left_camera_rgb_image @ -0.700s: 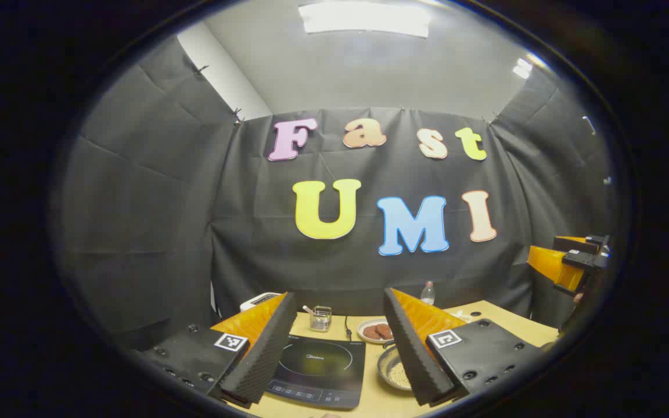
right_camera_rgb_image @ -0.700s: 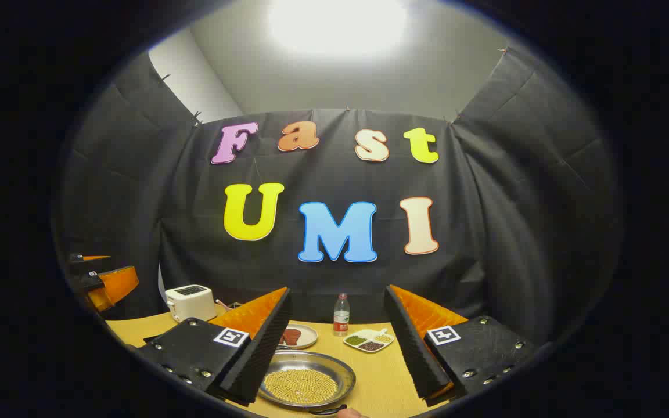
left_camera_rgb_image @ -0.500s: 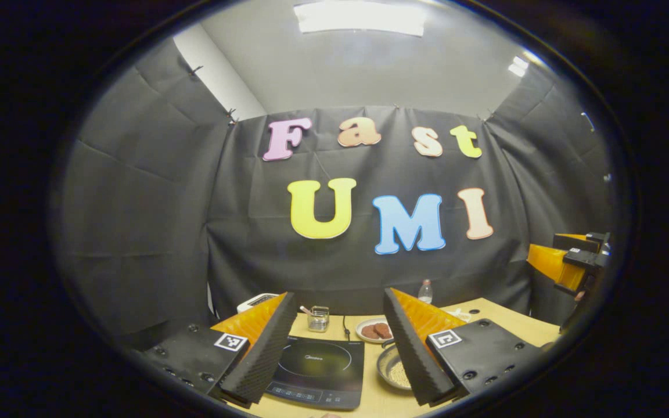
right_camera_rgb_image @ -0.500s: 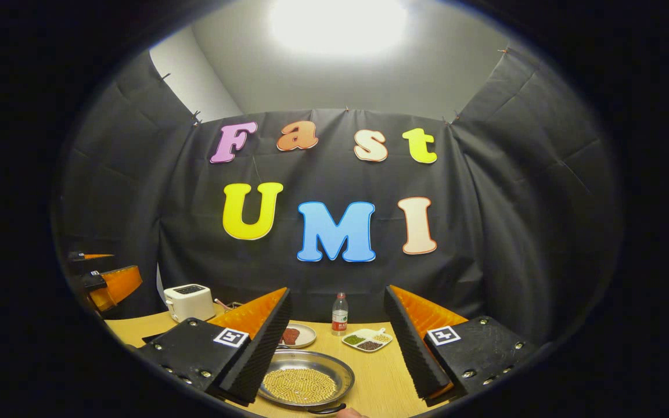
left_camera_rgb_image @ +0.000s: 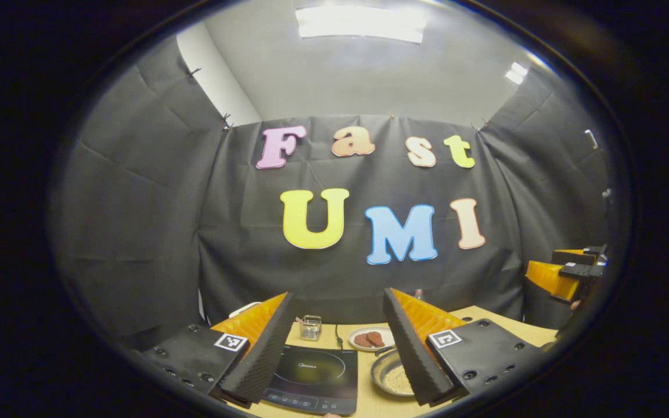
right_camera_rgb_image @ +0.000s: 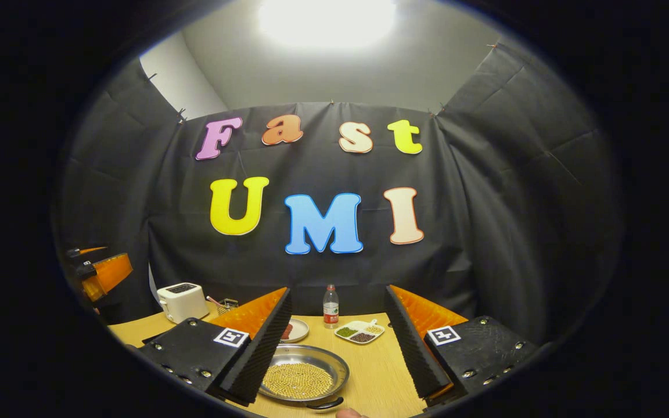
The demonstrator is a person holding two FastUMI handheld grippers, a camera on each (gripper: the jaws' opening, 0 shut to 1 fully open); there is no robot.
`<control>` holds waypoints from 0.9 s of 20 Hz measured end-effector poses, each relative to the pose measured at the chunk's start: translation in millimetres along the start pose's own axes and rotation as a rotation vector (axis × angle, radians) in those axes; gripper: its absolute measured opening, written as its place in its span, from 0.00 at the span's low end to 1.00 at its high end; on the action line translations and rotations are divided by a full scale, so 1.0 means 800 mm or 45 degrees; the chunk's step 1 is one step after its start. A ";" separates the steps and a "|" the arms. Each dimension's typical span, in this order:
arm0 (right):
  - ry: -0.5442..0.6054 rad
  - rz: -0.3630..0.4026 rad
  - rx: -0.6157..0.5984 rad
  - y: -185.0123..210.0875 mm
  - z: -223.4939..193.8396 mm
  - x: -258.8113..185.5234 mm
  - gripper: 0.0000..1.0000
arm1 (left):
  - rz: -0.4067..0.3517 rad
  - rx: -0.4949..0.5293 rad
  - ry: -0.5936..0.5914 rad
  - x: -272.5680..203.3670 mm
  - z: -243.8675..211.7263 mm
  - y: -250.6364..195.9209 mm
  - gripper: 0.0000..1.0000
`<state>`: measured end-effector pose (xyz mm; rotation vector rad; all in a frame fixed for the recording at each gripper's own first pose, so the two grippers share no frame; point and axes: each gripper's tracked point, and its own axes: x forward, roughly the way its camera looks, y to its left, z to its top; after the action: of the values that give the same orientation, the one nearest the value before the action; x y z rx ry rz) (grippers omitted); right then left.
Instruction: First push the handle of the pot to place it horizontally, then grasp the pot with both hands and set it on the induction cooktop.
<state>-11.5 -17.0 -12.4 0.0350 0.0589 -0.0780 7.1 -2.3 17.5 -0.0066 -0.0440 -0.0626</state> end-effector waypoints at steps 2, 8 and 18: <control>0.002 -0.012 -0.005 0.000 -0.001 -0.001 0.96 | 0.001 -0.009 0.001 0.001 -0.003 0.008 1.00; 0.016 -0.018 -0.014 0.015 -0.008 -0.003 0.96 | -0.016 0.013 0.017 0.005 -0.009 0.025 1.00; 0.058 -0.038 0.011 0.034 -0.020 0.001 0.67 | -0.021 0.025 0.014 0.016 -0.011 0.063 0.94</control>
<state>-9.2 10.7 -27.1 0.0446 0.1045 -0.1073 23.6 47.5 9.2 0.0137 -0.0336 -0.0788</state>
